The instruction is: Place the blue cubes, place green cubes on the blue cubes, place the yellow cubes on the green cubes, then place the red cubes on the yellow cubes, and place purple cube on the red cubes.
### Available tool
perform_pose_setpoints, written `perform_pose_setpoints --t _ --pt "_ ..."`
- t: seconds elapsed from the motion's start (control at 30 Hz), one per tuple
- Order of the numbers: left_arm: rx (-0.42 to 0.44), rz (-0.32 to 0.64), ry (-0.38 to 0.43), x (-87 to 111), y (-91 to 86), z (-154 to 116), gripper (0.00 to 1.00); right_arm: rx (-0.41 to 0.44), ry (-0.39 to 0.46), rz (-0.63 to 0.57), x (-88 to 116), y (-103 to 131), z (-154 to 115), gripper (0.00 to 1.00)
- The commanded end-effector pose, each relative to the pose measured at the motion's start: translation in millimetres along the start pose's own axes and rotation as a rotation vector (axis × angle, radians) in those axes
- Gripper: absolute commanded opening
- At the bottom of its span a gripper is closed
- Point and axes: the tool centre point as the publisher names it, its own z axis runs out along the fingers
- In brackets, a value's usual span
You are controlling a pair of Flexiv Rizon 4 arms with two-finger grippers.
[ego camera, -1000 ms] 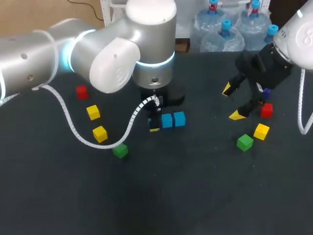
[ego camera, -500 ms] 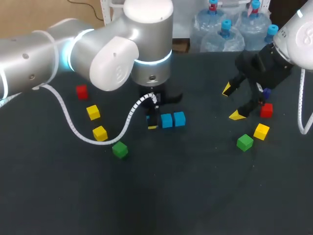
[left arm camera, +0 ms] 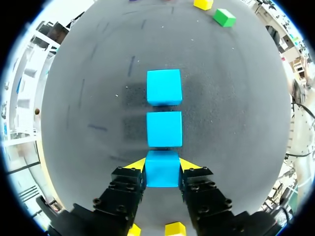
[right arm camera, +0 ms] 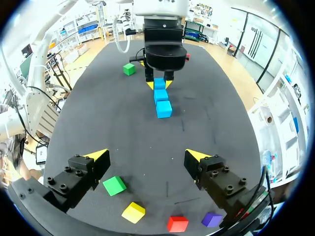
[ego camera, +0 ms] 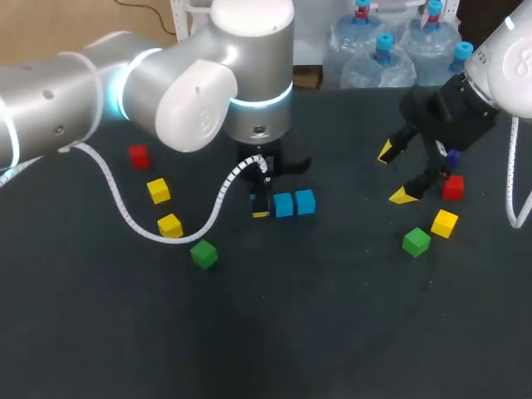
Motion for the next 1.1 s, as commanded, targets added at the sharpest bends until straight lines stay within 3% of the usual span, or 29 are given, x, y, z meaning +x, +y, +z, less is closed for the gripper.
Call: perform_pose_setpoints --t 0.03,1.1 --pt "0.014 0.01 0.009 -3.9 5.6 2 0.0 0.002 0.0 0.0 0 0 0 1.0" --pt "0.024 -0.024 0.025 4.6 3.5 6 0.0 0.002 0.0 0.0 0 0 0 1.0"
